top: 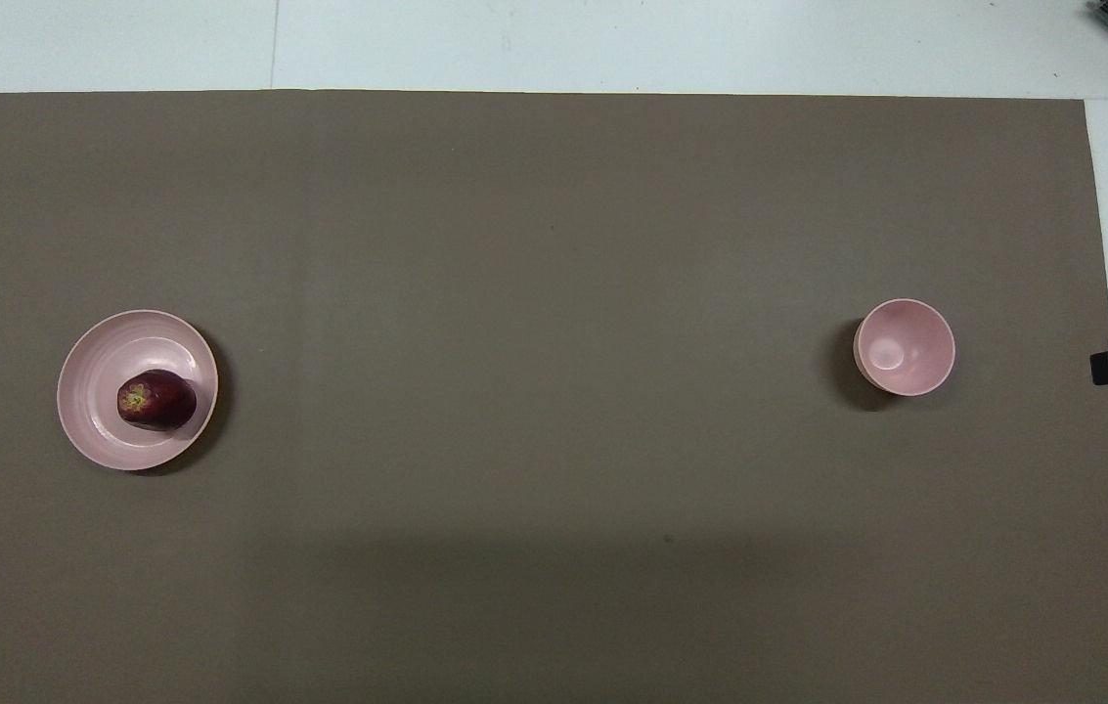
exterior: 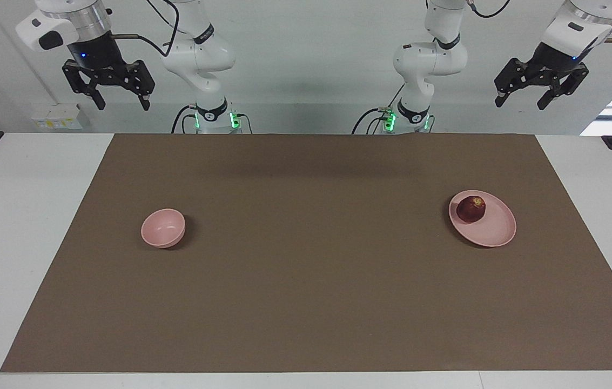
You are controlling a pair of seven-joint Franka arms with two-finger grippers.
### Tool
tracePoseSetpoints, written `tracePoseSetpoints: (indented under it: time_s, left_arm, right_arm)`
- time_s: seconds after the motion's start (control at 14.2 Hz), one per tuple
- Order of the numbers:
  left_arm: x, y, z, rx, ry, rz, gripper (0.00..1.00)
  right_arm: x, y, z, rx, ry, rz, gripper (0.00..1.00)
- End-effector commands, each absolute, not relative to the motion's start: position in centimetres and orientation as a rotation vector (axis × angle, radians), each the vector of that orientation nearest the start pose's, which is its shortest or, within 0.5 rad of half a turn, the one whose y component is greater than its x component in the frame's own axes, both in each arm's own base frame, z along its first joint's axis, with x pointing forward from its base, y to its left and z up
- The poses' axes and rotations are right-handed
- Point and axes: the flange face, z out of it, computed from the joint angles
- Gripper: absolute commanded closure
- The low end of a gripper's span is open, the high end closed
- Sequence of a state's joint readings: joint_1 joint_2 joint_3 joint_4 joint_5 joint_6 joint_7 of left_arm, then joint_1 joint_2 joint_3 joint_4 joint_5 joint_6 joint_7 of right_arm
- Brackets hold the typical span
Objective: Move apple from plate to bowl
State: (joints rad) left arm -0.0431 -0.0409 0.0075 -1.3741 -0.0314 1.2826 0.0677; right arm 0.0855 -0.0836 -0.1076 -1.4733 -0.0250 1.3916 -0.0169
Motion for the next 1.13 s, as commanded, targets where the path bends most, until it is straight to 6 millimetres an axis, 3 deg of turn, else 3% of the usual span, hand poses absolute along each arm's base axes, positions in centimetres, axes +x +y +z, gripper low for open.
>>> tracePoseSetpoints:
  time_s: [0.0, 1.06]
  left_arm:
    - [49.84, -1.81, 71.16, -3.158, 0.174, 0.077, 0.00]
    - [49.90, -2.64, 71.24, -3.161, 0.187, 0.063, 0.00]
  right_arm:
    - [50.12, -1.99, 70.08, -3.152, 0.010, 0.009, 0.00]
    - [50.68, -1.77, 69.80, -3.153, 0.005, 0.006, 0.00]
